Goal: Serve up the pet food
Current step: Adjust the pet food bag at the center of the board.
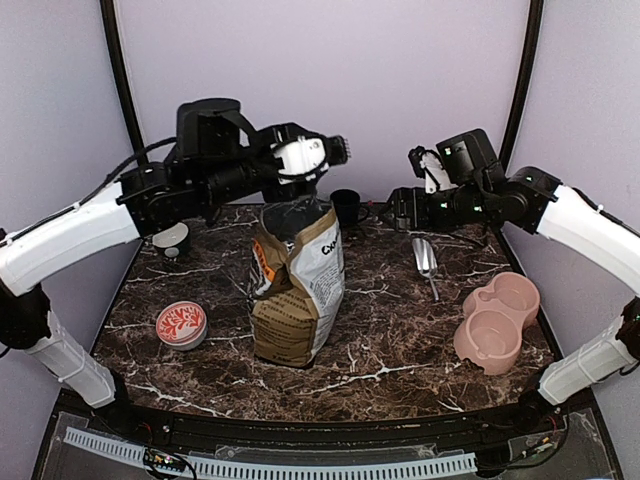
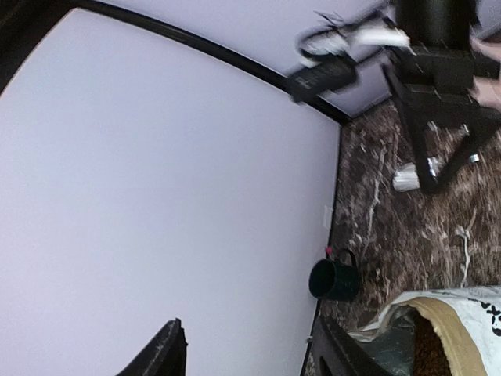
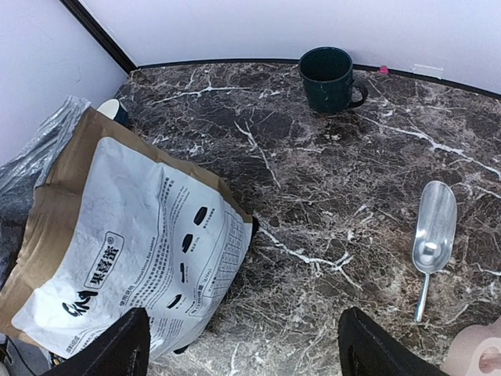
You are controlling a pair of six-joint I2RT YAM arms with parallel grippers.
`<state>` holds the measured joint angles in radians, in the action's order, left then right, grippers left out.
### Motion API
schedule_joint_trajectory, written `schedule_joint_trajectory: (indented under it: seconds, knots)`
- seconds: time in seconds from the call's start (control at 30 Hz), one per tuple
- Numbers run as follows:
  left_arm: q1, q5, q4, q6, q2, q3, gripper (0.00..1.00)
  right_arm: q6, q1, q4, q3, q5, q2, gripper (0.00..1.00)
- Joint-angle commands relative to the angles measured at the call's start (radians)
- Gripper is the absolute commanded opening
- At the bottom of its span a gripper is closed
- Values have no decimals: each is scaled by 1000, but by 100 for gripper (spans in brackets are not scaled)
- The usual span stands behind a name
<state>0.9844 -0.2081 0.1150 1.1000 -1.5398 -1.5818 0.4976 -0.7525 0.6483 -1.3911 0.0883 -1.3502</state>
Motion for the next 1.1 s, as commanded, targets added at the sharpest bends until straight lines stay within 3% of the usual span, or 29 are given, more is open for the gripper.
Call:
schedule_joint_trajectory:
  seconds: [0.0, 0.1, 0.27, 0.5, 0.63, 0.8, 1.07]
  knots:
    - [23, -150, 32, -257, 145, -90, 60, 9, 6, -47, -45, -25, 5, 83]
    - [23, -214, 173, -489, 151, -175, 70, 9, 5, -53, -60, -55, 3, 83]
    - [23, -276, 544, -834, 90, -377, 72, 0, 4, -66, -80, -151, 9, 82]
    - [22, -109, 918, -1137, -21, -583, 76, -116, -5, 65, -326, -254, -92, 83]
    - [11, -91, 1065, -1229, -109, -639, 75, -181, -30, 178, -506, -243, -221, 84]
    - [-59, -65, 1134, -1320, -180, -655, 72, -224, -76, 349, -738, -125, -408, 83]
    - [-137, -2, 1136, -1346, -221, -633, 58, -225, -117, 380, -899, -136, -530, 83]
